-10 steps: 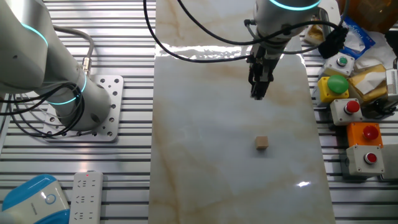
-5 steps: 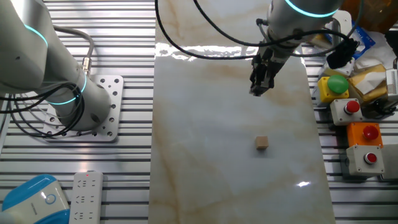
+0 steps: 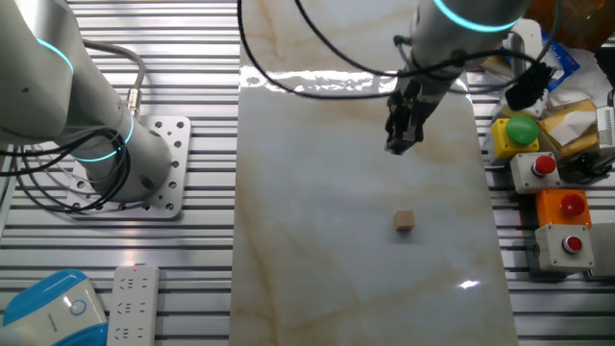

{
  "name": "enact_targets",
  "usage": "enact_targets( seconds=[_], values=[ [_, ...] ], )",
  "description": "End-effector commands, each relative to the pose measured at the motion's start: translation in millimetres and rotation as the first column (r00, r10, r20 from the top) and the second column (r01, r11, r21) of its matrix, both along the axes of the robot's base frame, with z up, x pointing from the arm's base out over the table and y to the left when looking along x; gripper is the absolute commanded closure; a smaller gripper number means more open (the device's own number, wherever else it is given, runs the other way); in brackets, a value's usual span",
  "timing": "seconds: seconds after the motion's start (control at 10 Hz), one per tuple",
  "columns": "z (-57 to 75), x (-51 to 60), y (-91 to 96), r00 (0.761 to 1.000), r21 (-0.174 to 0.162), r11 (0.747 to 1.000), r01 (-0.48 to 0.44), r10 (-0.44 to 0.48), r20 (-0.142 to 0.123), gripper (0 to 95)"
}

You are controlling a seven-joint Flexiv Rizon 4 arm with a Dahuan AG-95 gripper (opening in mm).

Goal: Pick up the small block on the left and move it to the right

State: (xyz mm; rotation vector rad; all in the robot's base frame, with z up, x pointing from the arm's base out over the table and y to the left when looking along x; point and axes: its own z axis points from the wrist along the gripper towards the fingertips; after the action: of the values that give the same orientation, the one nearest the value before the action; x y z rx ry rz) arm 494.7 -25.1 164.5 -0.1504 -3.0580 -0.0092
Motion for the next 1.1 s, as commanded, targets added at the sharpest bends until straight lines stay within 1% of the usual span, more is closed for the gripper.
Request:
enact_targets(
  seconds=[0.1,0.2,0.3,0.4,0.6,0.7,0.9,1.0,1.1],
  values=[
    [-4.0,-0.4,-10.6,1.0,0.013,1.0,-0.024,0.024,0.014,57.0],
    [-5.9,-1.8,-16.7,1.0,0.022,1.0,-0.021,0.021,0.022,57.0],
    [-6.6,-2.2,-18.7,1.0,0.026,0.999,-0.021,0.021,0.022,57.0],
    [-9.6,-3.4,-25.6,0.999,0.029,0.999,-0.03,0.029,0.032,57.0],
    [-11.3,-3.3,-27.7,0.999,0.039,0.999,-0.025,0.023,0.034,57.0],
    [-15.3,-1.8,-28.5,0.999,0.029,0.999,-0.027,0.027,0.03,57.0],
    [-23.3,-0.2,-30.5,0.999,0.025,0.999,-0.036,0.035,0.031,57.0],
    [-27.5,-0.8,-34.2,0.998,0.015,0.999,-0.048,0.048,0.031,57.0],
    [-29.2,-0.8,-38.0,0.998,0.008,0.998,-0.058,0.058,0.031,57.0]
  ],
)
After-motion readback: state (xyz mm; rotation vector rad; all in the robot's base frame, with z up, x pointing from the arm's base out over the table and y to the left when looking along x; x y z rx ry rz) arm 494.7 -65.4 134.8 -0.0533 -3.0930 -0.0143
